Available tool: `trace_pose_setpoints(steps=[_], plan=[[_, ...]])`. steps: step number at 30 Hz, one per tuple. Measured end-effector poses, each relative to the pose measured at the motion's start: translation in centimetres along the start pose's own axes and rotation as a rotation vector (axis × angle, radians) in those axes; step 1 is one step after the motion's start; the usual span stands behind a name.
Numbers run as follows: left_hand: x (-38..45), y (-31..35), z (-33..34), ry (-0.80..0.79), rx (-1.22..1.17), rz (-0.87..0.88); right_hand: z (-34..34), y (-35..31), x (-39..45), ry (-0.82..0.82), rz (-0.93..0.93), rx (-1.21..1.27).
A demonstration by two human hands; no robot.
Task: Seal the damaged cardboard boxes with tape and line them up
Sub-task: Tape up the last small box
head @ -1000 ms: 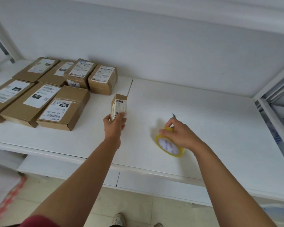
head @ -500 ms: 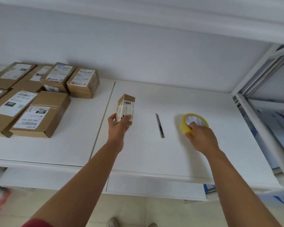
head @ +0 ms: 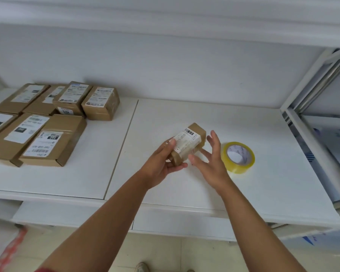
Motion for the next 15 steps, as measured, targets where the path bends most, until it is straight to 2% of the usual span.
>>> trace_pose_setpoints(steps=[2,6,10,15], plan=[[-0.5,-0.3,0.8,-0.044,0.060,0.006,0.8,0.3,-0.2,0.004,0.067,0.171],[-1.2,-1.1,1.5,-0.031,0.186,0.010,1.2,1.3,-0.3,0.044,0.113,0.367],[-1.8,-1.3,2.2,-0.019,0.302,0.085,1.1,2.0,-0.7,0.097,0.178,0.406],[-2.1,-0.9,2.6,0.078,0.472,0.207,0.7,2.5,-1.1,0.119,0.207,0.438]])
Point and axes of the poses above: each hand's wrist, its own x-axis towards the middle knuckle, its own z-axis out of the palm, y = z × x, the point moved 9 cm from there along x, towards the middle knuckle, and after that the axes turned 15 degrees about -x, right-handed, at the moved point
